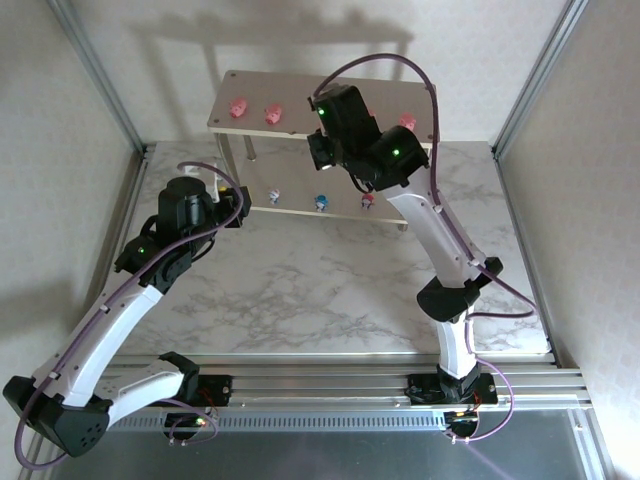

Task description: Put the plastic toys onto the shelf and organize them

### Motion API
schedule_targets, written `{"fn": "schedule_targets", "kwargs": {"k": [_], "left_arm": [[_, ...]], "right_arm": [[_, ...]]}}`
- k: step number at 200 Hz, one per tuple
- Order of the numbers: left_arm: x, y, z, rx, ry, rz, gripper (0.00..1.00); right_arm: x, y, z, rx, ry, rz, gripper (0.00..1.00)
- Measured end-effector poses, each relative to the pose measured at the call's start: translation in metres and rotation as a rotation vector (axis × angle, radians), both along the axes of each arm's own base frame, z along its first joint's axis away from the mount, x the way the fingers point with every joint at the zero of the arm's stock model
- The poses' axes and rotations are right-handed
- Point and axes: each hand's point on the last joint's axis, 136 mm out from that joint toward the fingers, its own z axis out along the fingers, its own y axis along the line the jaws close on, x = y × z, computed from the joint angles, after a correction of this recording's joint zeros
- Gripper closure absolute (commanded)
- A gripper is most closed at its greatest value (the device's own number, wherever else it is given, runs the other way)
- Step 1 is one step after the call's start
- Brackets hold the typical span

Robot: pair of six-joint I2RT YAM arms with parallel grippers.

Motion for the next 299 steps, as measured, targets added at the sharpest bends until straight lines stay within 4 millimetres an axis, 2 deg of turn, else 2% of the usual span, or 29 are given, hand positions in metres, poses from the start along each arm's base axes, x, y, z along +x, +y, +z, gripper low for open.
{"fn": "schedule_targets", "kwargs": {"k": [63, 90, 145, 176, 210, 299], "left_arm": [[0.007, 0.009, -0.003, 0.01, 0.012, 0.022, 0.52], [0.01, 0.01, -0.006, 0.012, 0.023, 0.02, 0.52], [0.012, 0.013, -0.008, 0.013, 0.028, 0.018, 0.53], [0.013, 0.013, -0.008, 0.014, 0.028, 0.016, 0.52], [0.013, 0.016, -0.008, 0.012, 0.03, 0.021, 0.53], [0.015, 0.019, -0.009, 0.0, 0.036, 0.014, 0.52]], "right_arm": [[0.016, 0.003, 0.026, 0.002, -0.133, -0.008, 1.0], [0.024, 0.003, 0.03, -0.019, -0.173, -0.028, 1.0], [0.042, 0.014, 0.009, -0.063, -0.166, -0.041, 1.0], [0.05, 0.011, -0.001, -0.075, -0.149, -0.055, 1.0], [0.054, 0.006, -0.002, -0.072, -0.141, -0.071, 1.0], [0.058, 0.008, -0.01, -0.065, -0.121, -0.079, 1.0]]}}
